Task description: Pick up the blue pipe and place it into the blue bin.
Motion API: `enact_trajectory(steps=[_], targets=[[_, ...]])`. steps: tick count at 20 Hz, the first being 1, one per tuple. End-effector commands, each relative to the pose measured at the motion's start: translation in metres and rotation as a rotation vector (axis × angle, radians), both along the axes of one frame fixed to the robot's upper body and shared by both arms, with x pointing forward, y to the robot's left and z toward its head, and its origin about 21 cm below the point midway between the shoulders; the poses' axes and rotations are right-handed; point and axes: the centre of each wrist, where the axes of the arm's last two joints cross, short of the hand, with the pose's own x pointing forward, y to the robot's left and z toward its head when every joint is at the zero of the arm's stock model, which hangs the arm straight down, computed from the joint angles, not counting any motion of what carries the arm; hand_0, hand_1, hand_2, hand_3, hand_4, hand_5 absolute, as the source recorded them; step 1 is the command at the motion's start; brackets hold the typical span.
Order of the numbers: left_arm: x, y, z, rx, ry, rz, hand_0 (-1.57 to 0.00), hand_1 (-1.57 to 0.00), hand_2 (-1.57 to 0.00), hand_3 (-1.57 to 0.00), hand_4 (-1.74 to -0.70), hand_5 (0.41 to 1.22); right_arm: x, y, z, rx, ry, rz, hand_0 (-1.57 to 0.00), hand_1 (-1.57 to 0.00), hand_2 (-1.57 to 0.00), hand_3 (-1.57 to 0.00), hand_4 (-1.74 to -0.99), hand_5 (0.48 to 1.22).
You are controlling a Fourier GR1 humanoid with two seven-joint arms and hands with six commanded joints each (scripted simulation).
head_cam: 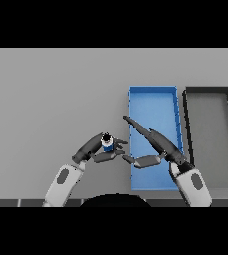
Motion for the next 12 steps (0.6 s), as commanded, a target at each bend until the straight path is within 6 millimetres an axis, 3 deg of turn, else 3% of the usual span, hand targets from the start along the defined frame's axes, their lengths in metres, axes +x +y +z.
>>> enact_trajectory(steps=[1, 5, 12], targets=[[0.0, 0.0, 0.0, 0.003, 0.009, 0.003, -1.57, -1.57, -1.57, -1.57, -1.47, 1.221, 0.001, 0.009, 0.007, -0.008, -0.006, 0.033, 0.0, 0.0, -0.04, 0.0, -1.302, 0.559], [0.001, 0.0, 0.001, -0.026, -0.008, -0.02, -1.57, -1.57, -1.57, -1.57, -1.46, 1.221, 0.008, 0.033, 0.024, -0.008, -0.048, 0.154, 0.0, 0.0, -0.05, 0.0, -1.268, 0.555], [-0.001, 0.001, -0.002, 0.0, 0.03, -0.018, -1.57, -1.57, -1.57, -1.57, -1.47, 1.221, 0.032, 0.07, 0.038, -0.118, -0.036, 0.23, -0.02, -0.03, -0.08, 0.0, -1.186, 0.521]])
